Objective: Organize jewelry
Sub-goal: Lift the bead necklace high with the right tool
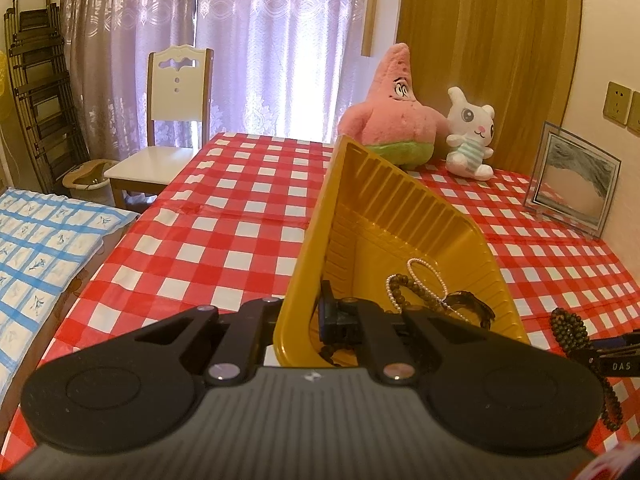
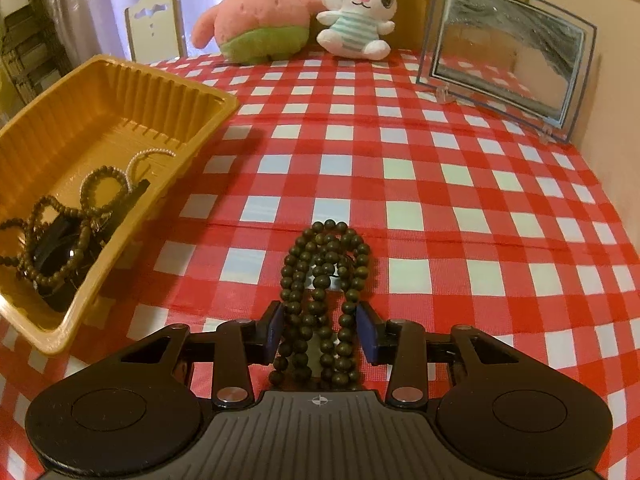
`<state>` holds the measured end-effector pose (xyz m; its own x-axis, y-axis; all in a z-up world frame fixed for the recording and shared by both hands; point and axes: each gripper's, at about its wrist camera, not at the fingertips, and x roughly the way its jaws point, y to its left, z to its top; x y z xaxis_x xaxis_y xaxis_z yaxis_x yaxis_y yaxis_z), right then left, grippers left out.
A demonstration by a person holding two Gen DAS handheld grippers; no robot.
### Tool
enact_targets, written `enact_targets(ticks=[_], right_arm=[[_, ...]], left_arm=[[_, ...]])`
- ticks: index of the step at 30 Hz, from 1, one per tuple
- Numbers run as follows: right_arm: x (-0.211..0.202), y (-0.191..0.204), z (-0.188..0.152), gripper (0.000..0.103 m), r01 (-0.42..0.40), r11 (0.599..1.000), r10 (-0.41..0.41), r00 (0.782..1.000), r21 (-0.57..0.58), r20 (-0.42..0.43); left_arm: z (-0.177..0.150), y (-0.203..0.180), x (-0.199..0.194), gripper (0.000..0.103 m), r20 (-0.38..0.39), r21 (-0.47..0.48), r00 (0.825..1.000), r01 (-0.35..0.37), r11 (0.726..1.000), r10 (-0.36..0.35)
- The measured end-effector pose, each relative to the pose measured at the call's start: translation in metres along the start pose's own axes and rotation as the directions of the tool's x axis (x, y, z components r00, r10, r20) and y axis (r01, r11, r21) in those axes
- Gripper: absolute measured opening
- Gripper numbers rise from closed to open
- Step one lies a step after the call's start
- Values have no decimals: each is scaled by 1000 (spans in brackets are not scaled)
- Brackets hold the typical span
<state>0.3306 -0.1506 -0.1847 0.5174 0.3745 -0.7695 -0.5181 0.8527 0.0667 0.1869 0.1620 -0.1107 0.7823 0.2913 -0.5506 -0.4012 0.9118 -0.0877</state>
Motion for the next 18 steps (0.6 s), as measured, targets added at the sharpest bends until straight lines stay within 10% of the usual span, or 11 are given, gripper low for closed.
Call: enact_targets(ticks=[10, 18], right_arm=[[-18, 0, -3, 6, -56, 998, 56, 998, -1, 31], [-70, -11, 23, 6, -114, 993, 110, 984, 27, 140]], left_arm=[[0, 0, 0, 6, 0, -2, 1000, 3, 1000, -3], [2, -3, -1, 6, 5, -3, 1000, 13, 1000, -13]])
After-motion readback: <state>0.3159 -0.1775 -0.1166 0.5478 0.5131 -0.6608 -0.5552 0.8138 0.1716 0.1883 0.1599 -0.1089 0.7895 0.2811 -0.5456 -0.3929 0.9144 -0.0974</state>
